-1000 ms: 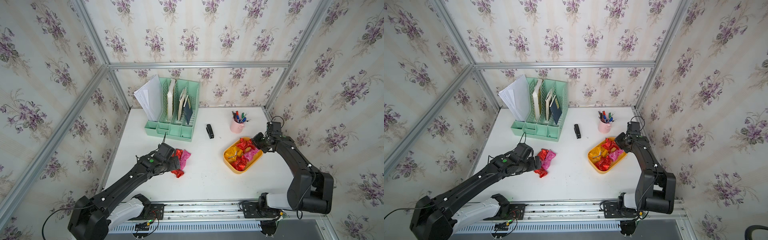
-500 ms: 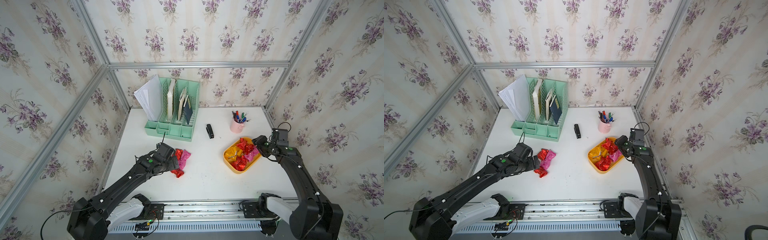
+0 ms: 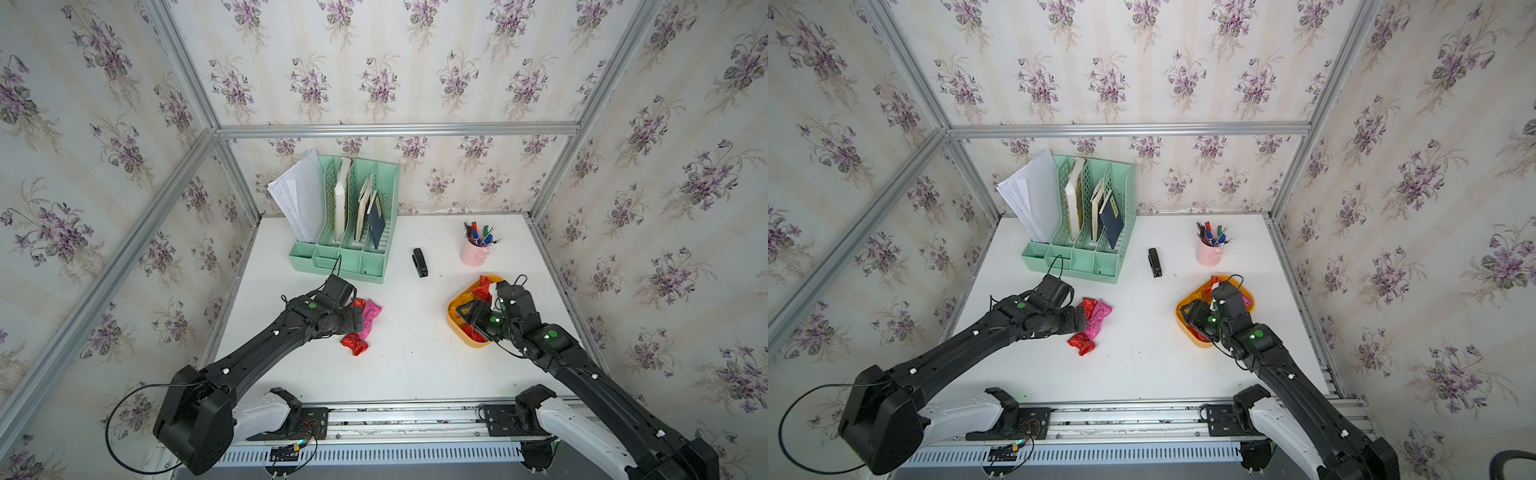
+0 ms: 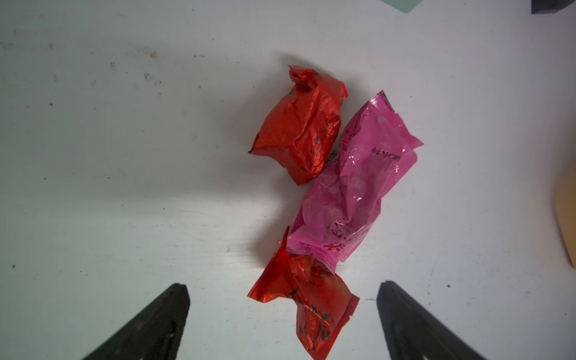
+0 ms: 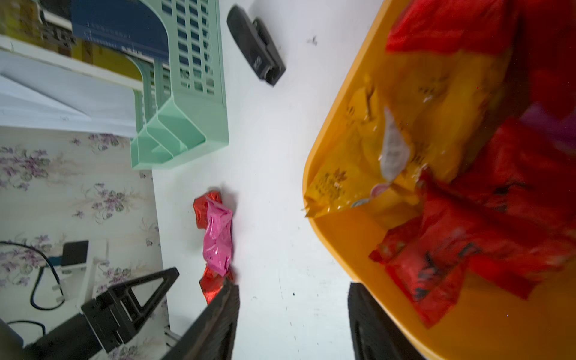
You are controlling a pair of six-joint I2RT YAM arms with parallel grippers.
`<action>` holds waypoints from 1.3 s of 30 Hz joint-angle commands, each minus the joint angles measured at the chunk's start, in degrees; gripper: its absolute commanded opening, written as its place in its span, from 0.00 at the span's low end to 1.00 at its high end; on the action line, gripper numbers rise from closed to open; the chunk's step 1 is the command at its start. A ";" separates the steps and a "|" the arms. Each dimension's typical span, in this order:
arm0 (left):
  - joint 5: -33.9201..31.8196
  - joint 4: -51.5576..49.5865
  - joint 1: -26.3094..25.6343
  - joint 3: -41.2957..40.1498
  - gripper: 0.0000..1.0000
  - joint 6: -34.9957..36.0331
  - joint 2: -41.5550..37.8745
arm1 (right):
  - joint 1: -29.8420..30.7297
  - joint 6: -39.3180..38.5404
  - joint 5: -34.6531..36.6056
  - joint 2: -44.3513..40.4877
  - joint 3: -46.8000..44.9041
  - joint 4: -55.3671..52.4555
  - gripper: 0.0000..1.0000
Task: Put the tea bags into the storage box
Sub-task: Pick up the tea bag from the center of the board.
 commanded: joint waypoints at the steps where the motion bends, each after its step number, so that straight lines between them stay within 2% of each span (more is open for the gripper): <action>1: 0.83 -0.70 0.57 -0.95 0.99 1.35 -1.23 | 7.50 7.14 6.55 2.19 -1.50 6.82 0.62; 5: 1.26 -1.62 1.61 -3.96 0.99 0.83 -4.60 | 15.43 10.01 8.64 9.68 -1.40 14.06 0.64; 10: 1.70 -2.57 3.40 -7.94 0.99 -0.32 -9.70 | 22.30 9.40 8.29 24.76 5.20 21.05 0.66; 19: 1.79 -3.75 5.54 -11.05 0.99 -1.38 -13.95 | 23.64 4.58 3.56 49.37 24.71 24.01 0.67; 24: 0.64 -5.19 5.83 -11.70 0.99 -1.91 -16.48 | 23.63 2.53 0.30 58.85 33.83 21.15 0.67; 30: -0.49 -7.60 5.90 -12.57 0.99 -3.33 -20.57 | 23.58 2.26 -1.97 65.63 39.33 17.79 0.64; 33: -0.75 -8.56 5.90 -13.36 0.99 -4.52 -22.77 | 23.59 1.45 -2.60 67.82 41.93 16.21 0.57; 37: -1.08 -9.94 5.90 -14.48 0.99 -6.33 -25.78 | 23.55 -0.54 -2.44 70.15 45.88 12.36 0.35; 39: -1.11 -10.47 5.91 -15.09 0.99 -6.89 -27.22 | 23.42 -1.03 -2.61 70.32 46.40 11.70 0.28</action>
